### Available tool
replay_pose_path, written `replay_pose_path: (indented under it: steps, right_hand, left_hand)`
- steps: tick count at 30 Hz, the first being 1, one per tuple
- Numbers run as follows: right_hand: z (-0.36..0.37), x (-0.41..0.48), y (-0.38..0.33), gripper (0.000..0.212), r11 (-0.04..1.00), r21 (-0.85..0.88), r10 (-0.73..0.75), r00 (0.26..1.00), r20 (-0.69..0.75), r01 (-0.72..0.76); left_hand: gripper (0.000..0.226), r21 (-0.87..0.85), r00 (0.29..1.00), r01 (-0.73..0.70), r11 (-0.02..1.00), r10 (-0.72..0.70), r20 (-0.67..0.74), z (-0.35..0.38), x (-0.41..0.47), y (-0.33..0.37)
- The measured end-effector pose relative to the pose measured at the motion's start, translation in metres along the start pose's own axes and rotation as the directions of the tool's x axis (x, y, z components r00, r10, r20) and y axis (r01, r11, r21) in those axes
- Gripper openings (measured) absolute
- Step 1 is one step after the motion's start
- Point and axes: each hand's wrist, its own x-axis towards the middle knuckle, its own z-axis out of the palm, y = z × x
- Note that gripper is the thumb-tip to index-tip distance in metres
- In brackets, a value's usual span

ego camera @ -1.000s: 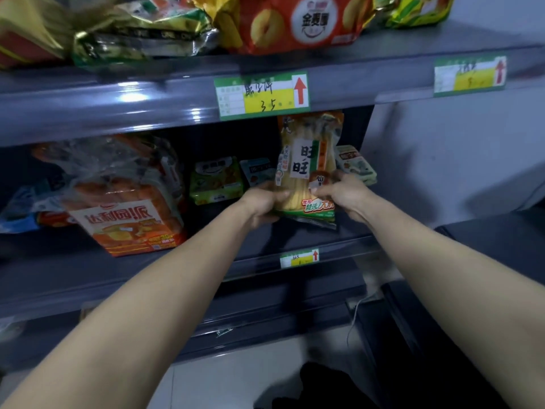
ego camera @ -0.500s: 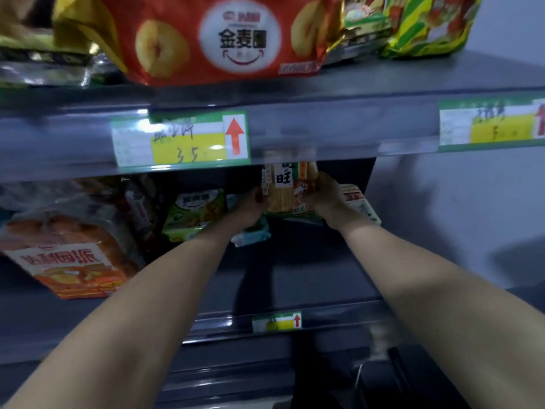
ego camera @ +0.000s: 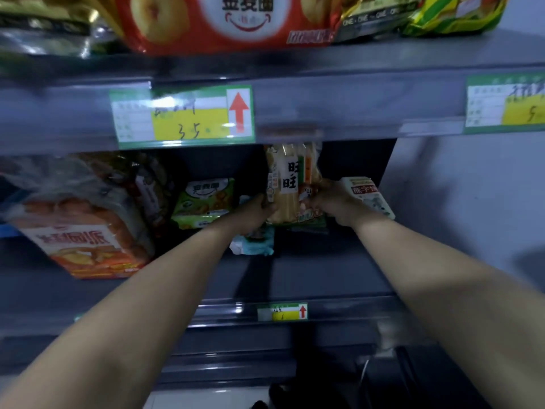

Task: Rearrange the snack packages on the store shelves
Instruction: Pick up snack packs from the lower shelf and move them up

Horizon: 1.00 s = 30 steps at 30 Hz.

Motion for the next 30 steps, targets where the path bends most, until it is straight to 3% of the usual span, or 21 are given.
replay_pose_path:
  steps: [5,8,11,18,25,30]
  right_hand:
    - [0.006,-0.029,0.002,0.047,0.996,0.057,0.054,0.987,0.154,-0.064]
    - [0.013,-0.04,0.002,0.042,0.995,-0.001,0.096,0.982,0.162,-0.097]
    - [0.02,-0.045,0.006,0.04,0.996,0.013,0.088,0.987,0.13,-0.091]
    - [0.028,-0.029,0.003,0.043,0.996,0.004,-0.083,0.979,-0.185,0.085]
    - [0.037,0.015,0.008,0.025,0.985,-0.121,-0.156,0.938,-0.31,0.124]
    - [0.04,0.039,0.016,0.023,0.988,-0.127,-0.123,0.928,-0.353,0.083]
  left_hand:
    - [0.039,0.031,0.997,0.023,0.999,-0.025,0.073,-0.005,-0.028,-0.012]
    - [0.033,0.128,0.994,0.045,0.991,-0.058,0.095,-0.008,-0.043,-0.013]
    - [0.04,0.037,0.992,0.066,0.997,-0.069,0.101,-0.011,-0.05,-0.02]
    - [0.023,-0.319,0.971,-0.016,0.948,-0.062,-0.231,-0.003,-0.041,-0.013]
    - [0.018,-0.366,0.892,-0.045,0.93,-0.127,-0.434,0.003,-0.003,-0.023]
    - [0.018,-0.363,0.868,-0.024,0.932,-0.16,-0.469,-0.001,0.02,-0.024]
